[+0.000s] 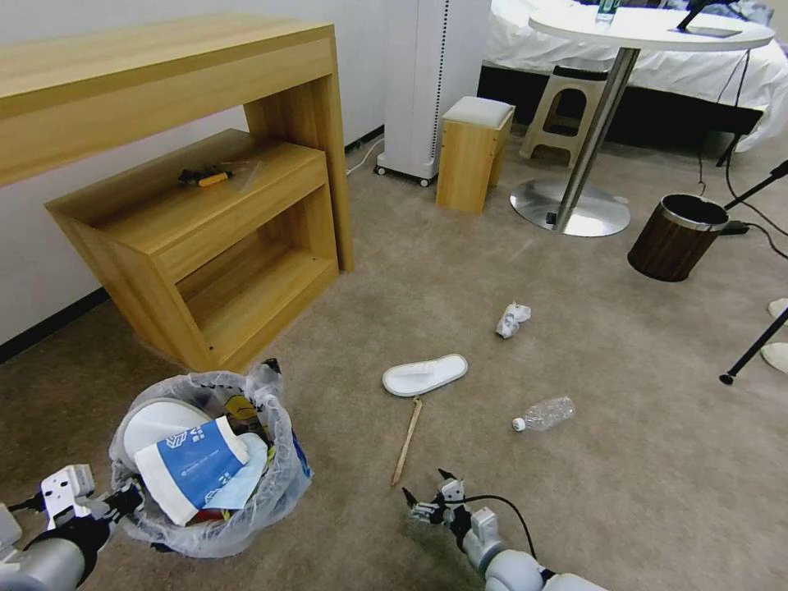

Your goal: Pick up the trash bin and place the garbage on the floor into it.

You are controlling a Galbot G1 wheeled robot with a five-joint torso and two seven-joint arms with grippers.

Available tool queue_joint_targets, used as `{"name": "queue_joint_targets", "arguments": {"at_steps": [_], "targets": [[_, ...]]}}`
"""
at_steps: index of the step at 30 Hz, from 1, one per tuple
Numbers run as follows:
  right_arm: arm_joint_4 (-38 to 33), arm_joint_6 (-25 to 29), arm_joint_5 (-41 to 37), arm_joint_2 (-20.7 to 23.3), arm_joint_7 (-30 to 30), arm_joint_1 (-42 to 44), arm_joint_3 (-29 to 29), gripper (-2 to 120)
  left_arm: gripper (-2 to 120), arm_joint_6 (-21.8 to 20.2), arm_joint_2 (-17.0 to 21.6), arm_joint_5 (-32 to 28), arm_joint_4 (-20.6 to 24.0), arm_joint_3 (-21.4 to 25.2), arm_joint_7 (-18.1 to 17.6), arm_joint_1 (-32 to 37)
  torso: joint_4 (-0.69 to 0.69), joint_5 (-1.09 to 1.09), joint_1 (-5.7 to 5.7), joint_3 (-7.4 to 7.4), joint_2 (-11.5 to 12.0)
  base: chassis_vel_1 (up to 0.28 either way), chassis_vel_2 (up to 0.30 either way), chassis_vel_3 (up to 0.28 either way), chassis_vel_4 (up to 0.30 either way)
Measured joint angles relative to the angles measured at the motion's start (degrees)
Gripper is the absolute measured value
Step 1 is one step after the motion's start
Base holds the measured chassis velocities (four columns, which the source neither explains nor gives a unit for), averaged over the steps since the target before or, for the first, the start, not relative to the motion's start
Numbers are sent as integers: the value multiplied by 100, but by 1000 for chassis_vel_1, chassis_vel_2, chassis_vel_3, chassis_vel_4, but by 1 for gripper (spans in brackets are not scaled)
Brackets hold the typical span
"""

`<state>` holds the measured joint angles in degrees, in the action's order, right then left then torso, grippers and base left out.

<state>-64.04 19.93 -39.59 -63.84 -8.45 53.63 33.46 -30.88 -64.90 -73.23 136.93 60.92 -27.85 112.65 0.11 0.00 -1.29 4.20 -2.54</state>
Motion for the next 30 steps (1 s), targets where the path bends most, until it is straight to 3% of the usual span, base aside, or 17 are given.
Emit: {"name": "queue_joint_targets", "arguments": {"at_steps": [12,30], "targets": [[360,-44,87,-484,-41,-65,21,100,0,23,2,11,56,-14,6,8,1,-15,0,-2,-1,0,0,0,0],[591,-27,231,-754,-144,-30,-102,100,0,35,48,-27,126,-40,7,19,-4,-6,0,-2,-4,0,0,0,0]]}}
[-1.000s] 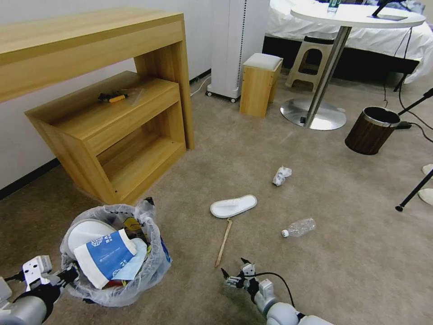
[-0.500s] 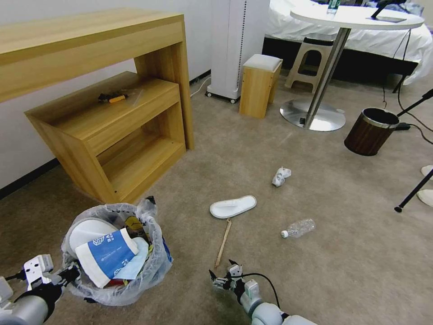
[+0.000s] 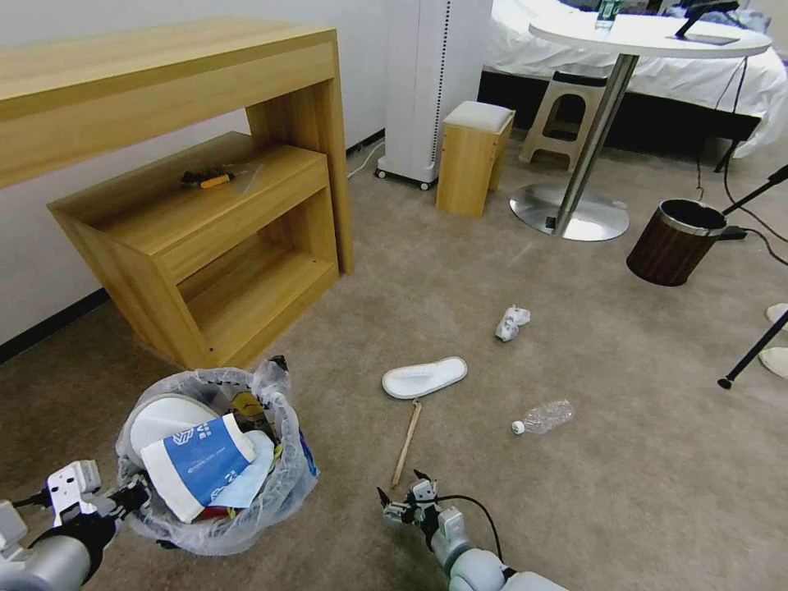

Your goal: Pick up the trash bin and place the garbage on the floor into it.

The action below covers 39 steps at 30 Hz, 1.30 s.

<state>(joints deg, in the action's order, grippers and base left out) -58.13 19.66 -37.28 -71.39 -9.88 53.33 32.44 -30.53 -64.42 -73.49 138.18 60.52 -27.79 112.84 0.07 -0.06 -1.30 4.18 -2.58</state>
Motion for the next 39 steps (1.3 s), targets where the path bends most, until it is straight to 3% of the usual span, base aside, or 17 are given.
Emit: {"name": "queue_joint_targets", "arguments": {"at_steps": [27,33,39], "targets": [[70,-85,151,-59,-136,-9,-2,98,0,1,-157,27,-17,-44,-29,-2,4,7,0,2,4,0,0,0,0],[4,-94,168,-3,-164,-9,-3,97,0,1,-236,47,-32,-88,-30,11,2,22,0,3,7,0,0,0,0],[-30,-108,168,61,-176,-33,-1,97,0,-10,-332,87,9,-120,-41,41,6,22,-1,4,9,0,0,0,0]]}}
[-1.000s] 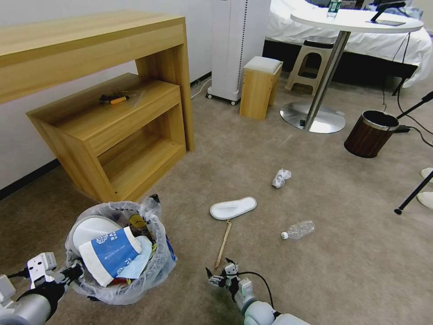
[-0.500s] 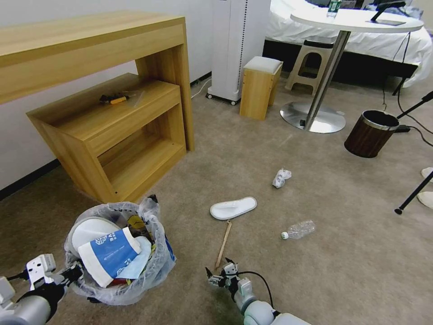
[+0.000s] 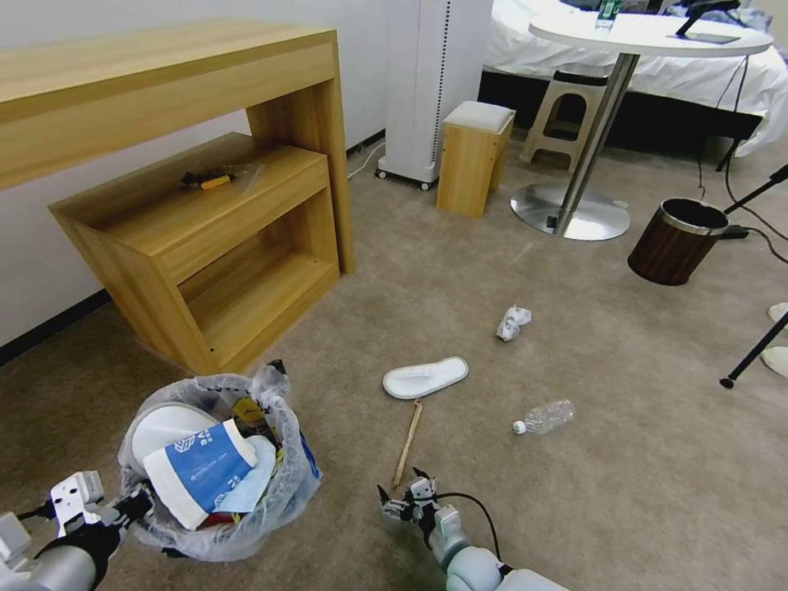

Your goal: Pick up the trash bin and place the garbage on the floor into it.

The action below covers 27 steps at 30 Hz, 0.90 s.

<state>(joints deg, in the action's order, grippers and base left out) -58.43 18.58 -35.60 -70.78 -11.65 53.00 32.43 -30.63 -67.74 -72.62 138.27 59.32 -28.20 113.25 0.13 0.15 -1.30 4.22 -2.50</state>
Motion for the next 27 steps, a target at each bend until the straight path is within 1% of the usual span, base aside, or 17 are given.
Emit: {"name": "queue_joint_targets", "arguments": {"at_steps": [14,17,23,27], "targets": [[5,-39,9,-9,-52,-15,5,96,0,-10,12,-26,83,102,-36,51,0,-18,0,-1,-3,0,0,0,0],[6,-39,9,-10,-52,-14,4,95,0,-10,3,-25,110,102,-40,51,-2,-18,0,-2,-4,0,0,0,0],[21,-33,-16,-22,-45,-15,5,94,0,-12,-1,-26,109,104,-41,32,-1,-20,0,-2,-5,0,0,0,0],[0,-27,-154,-105,-37,-27,4,94,0,-12,-2,-21,95,98,-40,22,-2,-20,0,-2,-5,0,0,0,0]]}}
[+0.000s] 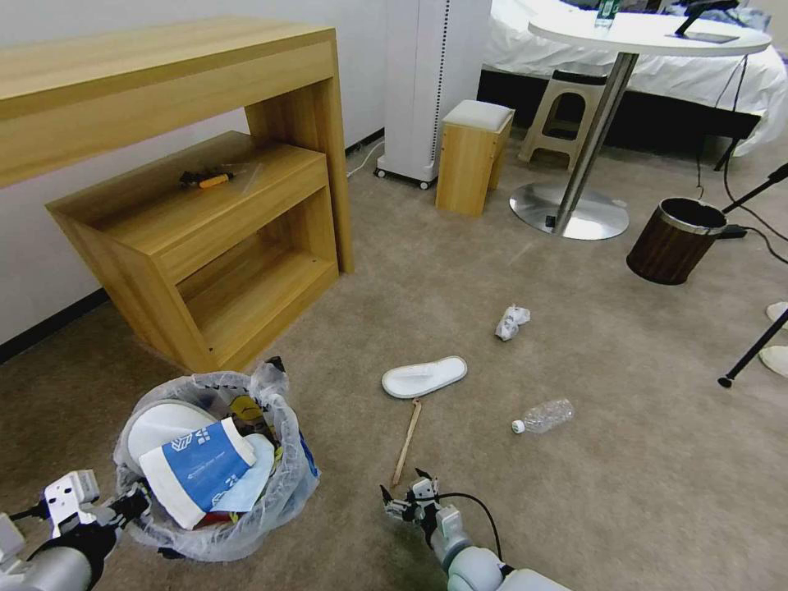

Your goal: Pick up the trash bin and place the garbage on the floor into it.

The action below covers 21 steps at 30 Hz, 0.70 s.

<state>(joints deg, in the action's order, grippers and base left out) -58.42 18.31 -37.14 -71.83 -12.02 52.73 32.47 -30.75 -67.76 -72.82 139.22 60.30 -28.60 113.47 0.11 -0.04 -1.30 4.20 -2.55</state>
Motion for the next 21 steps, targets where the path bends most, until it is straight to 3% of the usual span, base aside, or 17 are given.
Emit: {"name": "queue_joint_targets", "arguments": {"at_steps": [21], "targets": [[491,-26,93,-250,-29,-179,35,94,0,11,-8,-5,5,-20,22,-15,-2,10,0,0,1,0,0,0,0]]}}
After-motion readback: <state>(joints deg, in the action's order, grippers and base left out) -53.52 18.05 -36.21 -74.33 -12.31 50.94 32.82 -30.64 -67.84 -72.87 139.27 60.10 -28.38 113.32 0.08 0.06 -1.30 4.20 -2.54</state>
